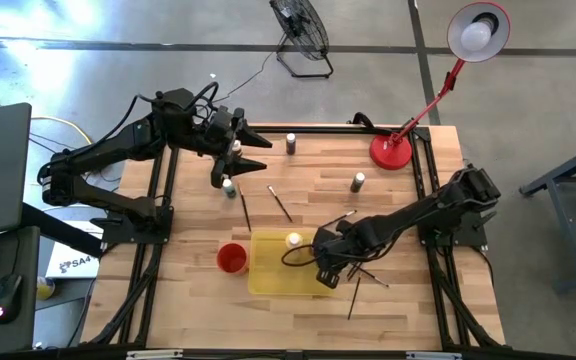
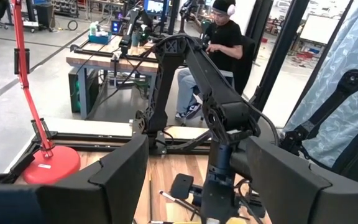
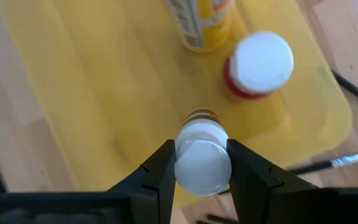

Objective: Pick & Place Paint Supplies
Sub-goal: Put the white paint bottle into the yellow bin

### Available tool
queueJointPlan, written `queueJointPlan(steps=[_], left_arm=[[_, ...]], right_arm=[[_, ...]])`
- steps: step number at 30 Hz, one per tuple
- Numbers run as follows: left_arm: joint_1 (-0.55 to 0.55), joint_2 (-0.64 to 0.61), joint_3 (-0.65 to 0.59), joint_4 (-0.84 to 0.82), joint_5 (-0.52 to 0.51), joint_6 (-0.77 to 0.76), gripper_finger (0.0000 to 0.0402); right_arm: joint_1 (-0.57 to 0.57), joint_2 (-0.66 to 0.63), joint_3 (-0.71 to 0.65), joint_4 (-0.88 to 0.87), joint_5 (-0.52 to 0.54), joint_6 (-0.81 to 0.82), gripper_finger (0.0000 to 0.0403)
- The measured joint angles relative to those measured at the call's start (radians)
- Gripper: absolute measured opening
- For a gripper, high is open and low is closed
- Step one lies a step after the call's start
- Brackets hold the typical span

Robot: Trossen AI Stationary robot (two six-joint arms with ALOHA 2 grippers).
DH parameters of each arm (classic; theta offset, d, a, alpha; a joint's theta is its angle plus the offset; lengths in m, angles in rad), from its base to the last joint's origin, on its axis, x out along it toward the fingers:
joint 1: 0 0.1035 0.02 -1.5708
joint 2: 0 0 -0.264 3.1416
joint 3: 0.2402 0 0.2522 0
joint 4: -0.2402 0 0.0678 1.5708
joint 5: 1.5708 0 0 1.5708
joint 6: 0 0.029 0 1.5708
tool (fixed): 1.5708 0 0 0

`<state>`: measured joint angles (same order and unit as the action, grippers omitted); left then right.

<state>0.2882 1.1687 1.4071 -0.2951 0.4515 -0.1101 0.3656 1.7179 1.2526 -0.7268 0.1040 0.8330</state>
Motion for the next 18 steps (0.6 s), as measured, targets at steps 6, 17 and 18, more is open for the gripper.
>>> queueJointPlan(steps=[6, 17, 18], left_arm=[[0.000, 0.000, 0.000, 0.000, 0.002, 0.000, 0.0264], [0.000, 0.000, 0.000, 0.000, 0.001, 0.008, 0.0264], [0.000, 0.000, 0.000, -0.001, 0.001, 0.008, 0.0264]], right_arm=[[0.001, 0.008, 0.000, 0.005, 0.022, 0.000, 0.0110], [-0.008, 0.007, 0.000, 0.005, -0.016, -0.013, 0.0113], [-0.009, 0.007, 0.000, 0.006, -0.043, -0.019, 0.0116]])
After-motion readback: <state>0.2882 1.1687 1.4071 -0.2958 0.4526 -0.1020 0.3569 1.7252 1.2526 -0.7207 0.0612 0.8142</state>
